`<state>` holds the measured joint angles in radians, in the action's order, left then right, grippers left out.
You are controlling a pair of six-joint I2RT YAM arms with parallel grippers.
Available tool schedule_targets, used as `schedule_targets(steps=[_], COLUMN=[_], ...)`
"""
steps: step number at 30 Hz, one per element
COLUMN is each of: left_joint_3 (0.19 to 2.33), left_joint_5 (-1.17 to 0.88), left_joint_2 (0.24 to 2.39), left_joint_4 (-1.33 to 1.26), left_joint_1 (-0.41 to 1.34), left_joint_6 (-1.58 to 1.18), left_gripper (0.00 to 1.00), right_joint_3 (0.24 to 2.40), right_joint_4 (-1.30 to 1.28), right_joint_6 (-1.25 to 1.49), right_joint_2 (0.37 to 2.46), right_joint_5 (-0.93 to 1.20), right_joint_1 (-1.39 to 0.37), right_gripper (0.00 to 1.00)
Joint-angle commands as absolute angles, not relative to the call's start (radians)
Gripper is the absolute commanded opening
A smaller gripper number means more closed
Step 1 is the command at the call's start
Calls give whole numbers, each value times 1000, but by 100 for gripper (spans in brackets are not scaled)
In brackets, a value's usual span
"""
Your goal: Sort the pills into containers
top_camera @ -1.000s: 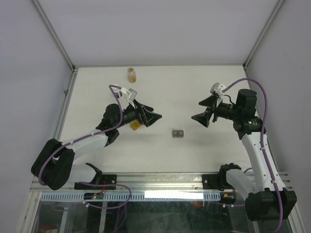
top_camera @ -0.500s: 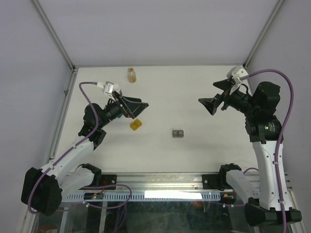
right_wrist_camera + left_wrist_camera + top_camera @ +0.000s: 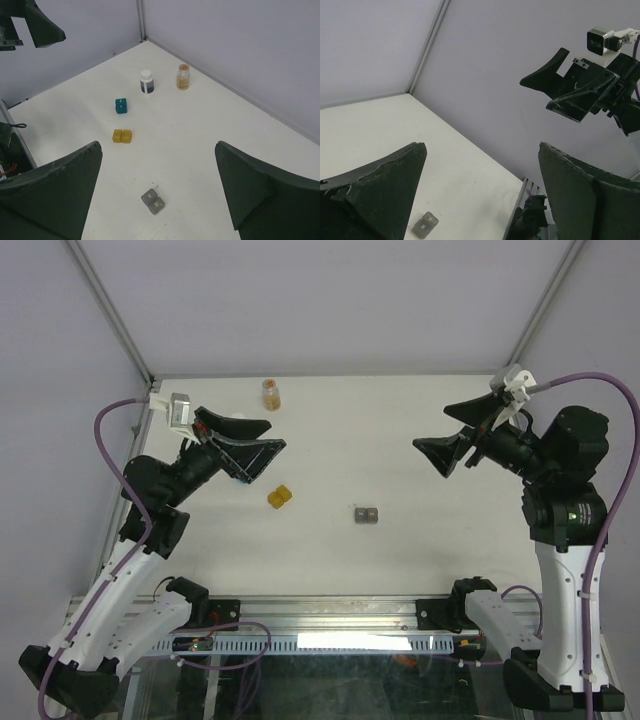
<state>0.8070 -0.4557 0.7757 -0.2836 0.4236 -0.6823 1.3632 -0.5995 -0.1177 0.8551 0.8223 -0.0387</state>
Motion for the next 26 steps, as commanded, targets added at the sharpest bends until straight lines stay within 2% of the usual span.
schedule_targets(steps=[1,9,16,26], left_joint_3=[898,937,1031,1064], left_joint_5=[-484,-489,-435,-402], left_joint_2=[754,744,743,723], left_joint_4=[-187,-138,19,104], left_joint_1=[417,418,418,418], left_joint_6=[-627,-623,-512,-428], left_gripper=[99,99,99,99], right_joint_3=[1455,1580,1708,1744], right_joint_4=[-628,-682,-724,-734], right_joint_6=[-48,26,44,13], right_joint_2=[853,892,943,995], right_joint_5=[783,672,551,657], right_joint_1=[-35,-34,-35,-18], right_gripper=[99,99,99,99])
